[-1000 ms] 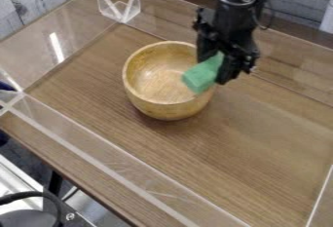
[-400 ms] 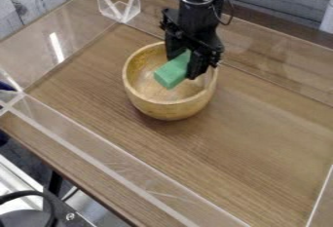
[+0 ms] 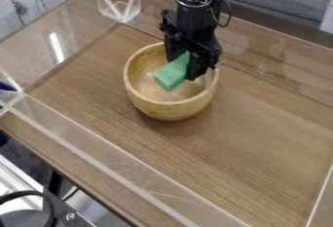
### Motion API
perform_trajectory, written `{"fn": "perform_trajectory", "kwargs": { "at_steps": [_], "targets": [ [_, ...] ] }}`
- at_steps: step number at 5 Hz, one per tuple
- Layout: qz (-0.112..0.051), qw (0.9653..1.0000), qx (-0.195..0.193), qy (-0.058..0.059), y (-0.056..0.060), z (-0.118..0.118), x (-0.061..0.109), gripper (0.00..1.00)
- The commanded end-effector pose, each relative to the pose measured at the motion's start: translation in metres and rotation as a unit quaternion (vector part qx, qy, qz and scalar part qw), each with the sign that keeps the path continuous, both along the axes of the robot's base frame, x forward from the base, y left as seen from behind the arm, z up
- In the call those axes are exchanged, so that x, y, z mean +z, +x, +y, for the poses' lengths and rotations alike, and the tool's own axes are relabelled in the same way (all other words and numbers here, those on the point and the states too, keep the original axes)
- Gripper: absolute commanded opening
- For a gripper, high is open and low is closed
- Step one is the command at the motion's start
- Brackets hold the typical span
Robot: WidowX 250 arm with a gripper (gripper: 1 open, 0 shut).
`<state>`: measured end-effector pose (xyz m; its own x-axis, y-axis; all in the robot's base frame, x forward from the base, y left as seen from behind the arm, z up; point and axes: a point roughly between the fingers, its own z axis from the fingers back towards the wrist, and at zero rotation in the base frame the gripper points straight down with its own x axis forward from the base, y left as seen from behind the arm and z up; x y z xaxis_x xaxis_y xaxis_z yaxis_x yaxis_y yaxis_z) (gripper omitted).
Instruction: Put the green block in the brown bowl
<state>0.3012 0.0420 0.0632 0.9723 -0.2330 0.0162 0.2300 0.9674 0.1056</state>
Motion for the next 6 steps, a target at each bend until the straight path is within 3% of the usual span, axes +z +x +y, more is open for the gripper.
{"fn": "perform_trajectory", "kwargs": {
  "at_steps": [1, 4, 6],
  "targets": [
    [-0.014, 0.9999, 0.006, 0.0, 0.004, 0.004, 0.005, 0.0],
    [-0.015, 0.9999, 0.007, -0.004, 0.0, 0.002, 0.008, 0.0],
    [-0.026, 0.9996, 0.008, -0.006, -0.001, -0.001, 0.022, 0.0]
  ]
}}
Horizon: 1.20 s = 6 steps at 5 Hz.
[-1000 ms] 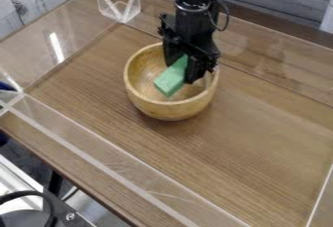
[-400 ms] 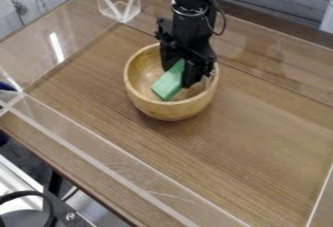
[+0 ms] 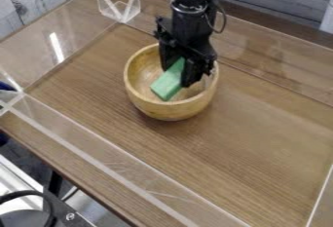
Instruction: Put the green block in the brown bowl
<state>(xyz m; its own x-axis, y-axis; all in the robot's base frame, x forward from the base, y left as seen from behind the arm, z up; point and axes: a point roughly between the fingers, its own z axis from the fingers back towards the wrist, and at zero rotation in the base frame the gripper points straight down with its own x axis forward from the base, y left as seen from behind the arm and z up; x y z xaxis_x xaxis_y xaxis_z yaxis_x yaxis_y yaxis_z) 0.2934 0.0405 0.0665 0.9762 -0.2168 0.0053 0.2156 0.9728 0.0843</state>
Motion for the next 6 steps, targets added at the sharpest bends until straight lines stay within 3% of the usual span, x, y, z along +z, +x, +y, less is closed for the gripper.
{"fn": "perform_trajectory", "kwargs": {
  "at_steps": [1, 6],
  "targets": [
    [-0.037, 0.9993, -0.001, 0.003, 0.006, -0.001, 0.022, 0.0],
    [-0.021, 0.9997, 0.013, 0.002, 0.002, 0.012, 0.01, 0.0]
  ]
}}
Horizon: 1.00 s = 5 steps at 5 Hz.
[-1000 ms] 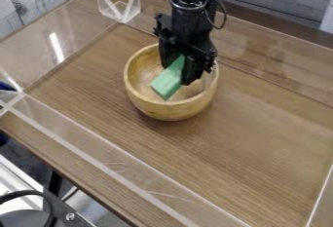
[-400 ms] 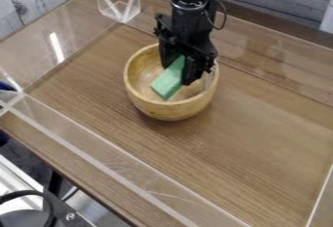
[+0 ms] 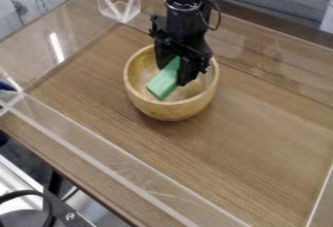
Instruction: Put the green block in the brown bowl
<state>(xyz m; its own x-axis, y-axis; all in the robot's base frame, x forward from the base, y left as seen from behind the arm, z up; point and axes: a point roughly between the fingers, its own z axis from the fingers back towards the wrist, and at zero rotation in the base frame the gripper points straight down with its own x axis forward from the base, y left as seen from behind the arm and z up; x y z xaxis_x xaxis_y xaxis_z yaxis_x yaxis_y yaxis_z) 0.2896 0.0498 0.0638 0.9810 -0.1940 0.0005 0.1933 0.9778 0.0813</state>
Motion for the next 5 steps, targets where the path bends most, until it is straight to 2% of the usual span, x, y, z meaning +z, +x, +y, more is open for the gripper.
{"fn": "perform_trajectory", "kwargs": {
  "at_steps": [1, 5],
  "targets": [
    [-0.02, 0.9998, 0.004, 0.004, 0.0046, 0.0059, 0.0102, 0.0],
    [-0.008, 0.9999, 0.012, 0.003, 0.0011, 0.0123, 0.0034, 0.0]
  ]
}}
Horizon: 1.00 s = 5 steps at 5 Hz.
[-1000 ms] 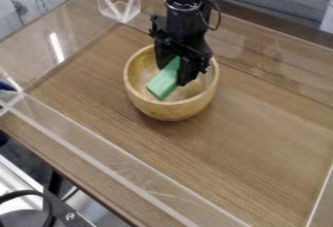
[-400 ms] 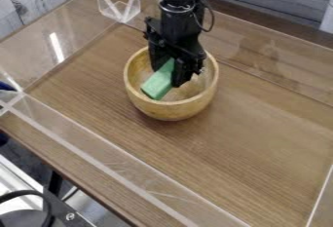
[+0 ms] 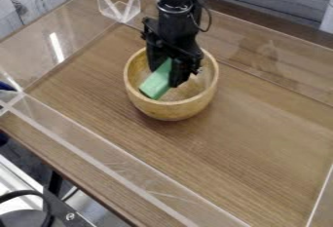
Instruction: Put the green block in the brown bowl
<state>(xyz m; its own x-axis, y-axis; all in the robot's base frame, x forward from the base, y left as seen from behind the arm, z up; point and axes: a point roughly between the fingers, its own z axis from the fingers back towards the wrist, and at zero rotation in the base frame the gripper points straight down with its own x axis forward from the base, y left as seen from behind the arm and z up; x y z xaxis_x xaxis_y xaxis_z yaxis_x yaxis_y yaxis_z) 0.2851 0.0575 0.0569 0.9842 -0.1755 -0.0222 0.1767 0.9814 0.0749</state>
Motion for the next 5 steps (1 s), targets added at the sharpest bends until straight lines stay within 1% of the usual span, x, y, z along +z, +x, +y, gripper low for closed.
{"fn": "perform_trajectory", "kwargs": {
  "at_steps": [1, 5],
  "targets": [
    [-0.017, 0.9998, 0.003, 0.004, 0.0049, 0.0056, 0.0089, 0.0],
    [-0.005, 1.0, 0.008, 0.001, 0.0021, 0.0093, 0.0015, 0.0]
  ]
}}
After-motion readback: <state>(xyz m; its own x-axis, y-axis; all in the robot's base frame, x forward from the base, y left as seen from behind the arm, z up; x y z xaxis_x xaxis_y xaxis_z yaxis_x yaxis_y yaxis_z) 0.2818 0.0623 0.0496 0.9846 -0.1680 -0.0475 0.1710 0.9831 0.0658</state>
